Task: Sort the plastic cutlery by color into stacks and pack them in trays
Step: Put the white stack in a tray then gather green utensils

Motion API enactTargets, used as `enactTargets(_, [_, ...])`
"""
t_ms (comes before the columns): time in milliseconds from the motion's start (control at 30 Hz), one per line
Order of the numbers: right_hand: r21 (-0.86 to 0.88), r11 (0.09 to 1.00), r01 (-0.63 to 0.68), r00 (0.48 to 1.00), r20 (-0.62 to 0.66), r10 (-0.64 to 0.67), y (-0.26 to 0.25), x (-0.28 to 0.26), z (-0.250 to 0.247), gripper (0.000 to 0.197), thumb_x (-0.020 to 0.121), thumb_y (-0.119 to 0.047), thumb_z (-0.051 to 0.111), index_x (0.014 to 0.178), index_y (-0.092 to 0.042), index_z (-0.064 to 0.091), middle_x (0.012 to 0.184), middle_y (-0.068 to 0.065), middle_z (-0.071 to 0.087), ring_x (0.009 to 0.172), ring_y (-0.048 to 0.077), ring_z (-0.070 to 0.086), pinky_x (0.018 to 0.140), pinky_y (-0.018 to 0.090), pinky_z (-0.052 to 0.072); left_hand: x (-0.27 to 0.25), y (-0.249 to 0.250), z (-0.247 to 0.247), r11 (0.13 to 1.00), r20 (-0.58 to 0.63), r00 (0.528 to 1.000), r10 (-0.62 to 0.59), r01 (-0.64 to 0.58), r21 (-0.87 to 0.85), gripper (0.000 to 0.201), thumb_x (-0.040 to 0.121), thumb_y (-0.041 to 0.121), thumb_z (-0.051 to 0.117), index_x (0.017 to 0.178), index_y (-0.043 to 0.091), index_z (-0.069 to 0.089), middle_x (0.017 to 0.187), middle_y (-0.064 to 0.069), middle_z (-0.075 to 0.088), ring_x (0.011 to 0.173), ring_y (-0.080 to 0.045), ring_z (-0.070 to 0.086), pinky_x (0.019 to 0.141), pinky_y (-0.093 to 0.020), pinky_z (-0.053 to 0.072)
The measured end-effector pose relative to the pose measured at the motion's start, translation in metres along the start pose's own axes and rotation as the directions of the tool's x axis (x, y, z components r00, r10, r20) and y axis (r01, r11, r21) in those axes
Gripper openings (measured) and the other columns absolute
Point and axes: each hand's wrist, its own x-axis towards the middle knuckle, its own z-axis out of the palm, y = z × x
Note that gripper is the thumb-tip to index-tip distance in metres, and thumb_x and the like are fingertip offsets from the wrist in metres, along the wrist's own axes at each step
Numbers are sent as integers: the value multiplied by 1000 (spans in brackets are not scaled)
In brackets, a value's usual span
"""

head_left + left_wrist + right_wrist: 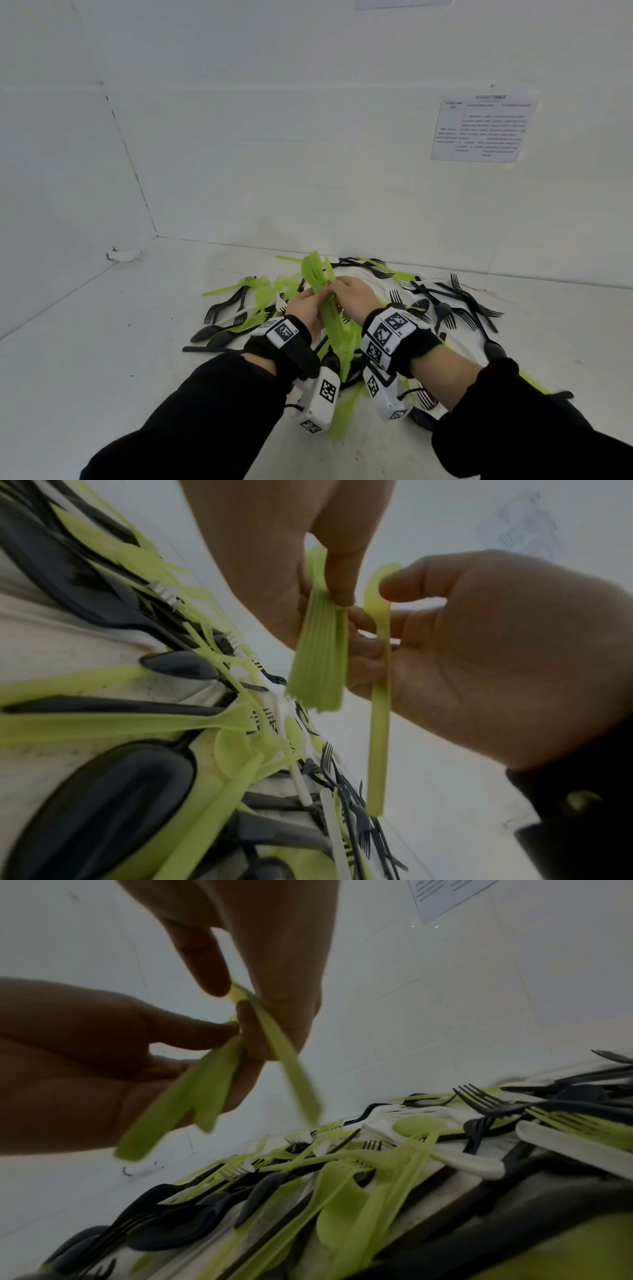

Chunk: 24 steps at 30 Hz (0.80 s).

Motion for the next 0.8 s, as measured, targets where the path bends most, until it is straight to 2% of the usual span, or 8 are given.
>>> enactTargets(100, [-3,1000,-29,999,-46,29,6,2,6,28,94,-13,39,69,-8,50,77,12,50,68,23,48,60,31,38,-1,-3,2,999,18,1000,13,-14,40,22,96,0,44,113,-7,57,90,-16,62,79,-24,60,61,-28,56])
enactTargets(200, [89,992,-93,990,-101,101,8,7,10,29,95,-19,36,95,-1,58,104,21,54,87,26,51,77,36,43,-3,-5,5,993,59,998,19,-26,119,16,94,-4,45,99,-2,60,88,-16,61,76,-23,60,61,-26,55])
enactTargets(333, [254,932,-258,953,-94,289,0,10,12,43,95,-30,34,122,-5,53,131,19,43,118,35,47,103,43,38,-5,-5,5,971,99,995,-6,-18,238,19,91,-8,47,86,4,61,81,-16,60,71,-25,58,58,-27,54])
enactTargets(467, [258,916,-307,938,-83,337,-3,7,19,53,95,-41,36,137,-8,38,141,14,36,131,32,34,112,41,28,-4,-1,1,951,96,994,-58,26,307,15,91,-3,48,95,3,61,99,-21,62,90,-32,60,78,-40,51])
enactTargets(600, [95,973,-209,977,-23,212,-13,5,26,48,98,-38,33,139,-14,37,140,13,34,133,32,32,112,41,26,-1,5,-11,941,78,994,-80,50,336,18,91,-5,45,96,0,62,94,-25,63,79,-31,61,63,-34,53])
enactTargets(700, [-2,999,-39,999,0,39,-11,12,20,52,100,-27,30,149,-19,15,145,16,32,130,30,39,109,39,32,-2,13,-21,930,106,989,-104,59,363,17,94,-1,48,79,-1,57,69,-15,55,54,-23,53,51,-29,49])
enactTargets(733, [-5,1000,12,1000,18,-11,-11,13,20,53,100,-23,31,150,-23,12,145,14,34,123,25,46,107,36,35,-2,15,-24,927,118,987,-110,59,371,19,94,0,48,77,-1,55,66,-13,52,51,-21,51,49,-29,48])
enactTargets(800, [46,998,53,998,37,-55,-11,16,23,50,99,-17,34,146,-27,24,128,10,51,84,15,57,89,35,46,0,20,-29,926,123,985,-121,68,372,20,97,3,45,79,-1,53,66,-12,51,50,-22,49,47,-28,47])
